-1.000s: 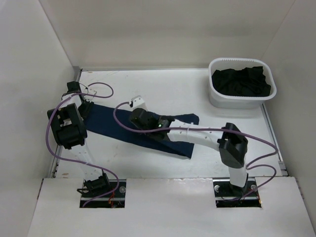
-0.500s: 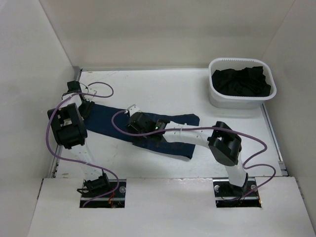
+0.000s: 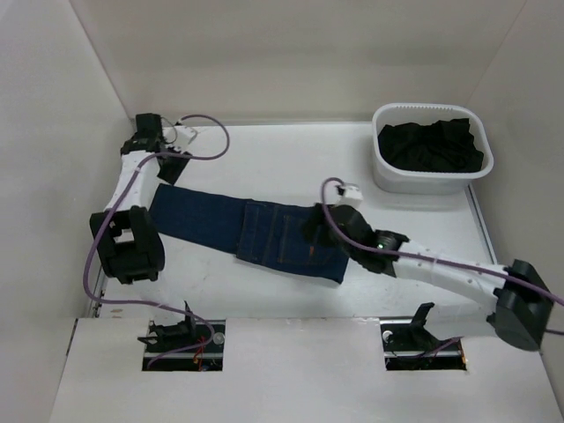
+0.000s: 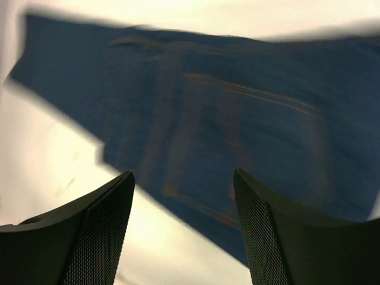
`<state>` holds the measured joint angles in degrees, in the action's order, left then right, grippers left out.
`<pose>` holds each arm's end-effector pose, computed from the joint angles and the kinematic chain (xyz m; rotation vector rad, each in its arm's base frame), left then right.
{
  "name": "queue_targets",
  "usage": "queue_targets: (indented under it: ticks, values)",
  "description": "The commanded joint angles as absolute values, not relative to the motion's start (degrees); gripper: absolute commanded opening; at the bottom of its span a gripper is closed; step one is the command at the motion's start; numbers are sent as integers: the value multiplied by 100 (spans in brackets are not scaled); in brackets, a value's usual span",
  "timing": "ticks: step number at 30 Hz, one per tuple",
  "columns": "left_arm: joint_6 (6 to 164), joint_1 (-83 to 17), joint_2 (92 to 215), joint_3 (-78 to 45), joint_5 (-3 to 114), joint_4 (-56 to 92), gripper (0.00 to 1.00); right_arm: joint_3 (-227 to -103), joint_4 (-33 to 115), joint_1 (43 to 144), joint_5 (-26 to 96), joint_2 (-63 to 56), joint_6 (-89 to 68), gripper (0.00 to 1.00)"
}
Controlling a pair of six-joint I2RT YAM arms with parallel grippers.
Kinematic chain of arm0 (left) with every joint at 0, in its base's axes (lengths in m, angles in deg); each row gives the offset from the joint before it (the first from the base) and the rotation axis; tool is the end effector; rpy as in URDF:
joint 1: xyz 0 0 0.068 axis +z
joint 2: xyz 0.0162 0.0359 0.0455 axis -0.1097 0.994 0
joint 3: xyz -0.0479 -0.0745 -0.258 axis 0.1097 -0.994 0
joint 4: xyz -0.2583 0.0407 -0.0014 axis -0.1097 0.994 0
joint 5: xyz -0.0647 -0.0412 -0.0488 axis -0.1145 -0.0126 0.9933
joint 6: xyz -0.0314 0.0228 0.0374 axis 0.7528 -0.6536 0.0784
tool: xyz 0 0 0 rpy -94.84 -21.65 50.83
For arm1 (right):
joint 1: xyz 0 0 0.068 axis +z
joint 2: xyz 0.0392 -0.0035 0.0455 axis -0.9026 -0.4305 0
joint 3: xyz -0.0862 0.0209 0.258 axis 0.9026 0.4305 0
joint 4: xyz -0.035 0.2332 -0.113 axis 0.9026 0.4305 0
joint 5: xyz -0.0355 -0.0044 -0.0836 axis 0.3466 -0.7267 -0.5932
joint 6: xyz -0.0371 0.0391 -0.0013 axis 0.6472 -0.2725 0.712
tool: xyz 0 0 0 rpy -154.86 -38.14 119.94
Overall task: Fold and stack the trousers
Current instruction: Fold the trousers
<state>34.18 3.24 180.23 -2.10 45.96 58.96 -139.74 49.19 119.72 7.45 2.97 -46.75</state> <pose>0.3869 0.0658 0.2731 0.6433 2.4820 0.3579 0.1750 0.2301 0.2632 -0.0234 2.1708 0.6333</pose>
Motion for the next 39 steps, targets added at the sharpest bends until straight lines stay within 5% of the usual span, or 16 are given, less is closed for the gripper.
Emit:
queue_targets:
  ticks: [1,11,20,22,29,39]
  values:
    - [3507,-404,17440,-77,5181,6523,57,-12643,5140,11746,199,1022,-6878,71]
    - [3824,-2048,17263,-849,6964,7060,54,-11032,2901,10112,1304,1466,-6618,72]
    - [4439,-2567,18106,-1360,6835,6560,49,-11048,2775,9803,2123,701,-6653,67]
    - [4536,-2559,18282,-1378,6650,6402,48,-11092,2828,9812,2307,385,-6687,59]
    - [4527,-2559,18327,-1413,6394,6155,49,-11022,2828,9443,2660,197,-6688,3]
    - [4484,-1699,17729,-1211,6220,6489,53,-12338,6084,8302,2642,2675,-4959,0]
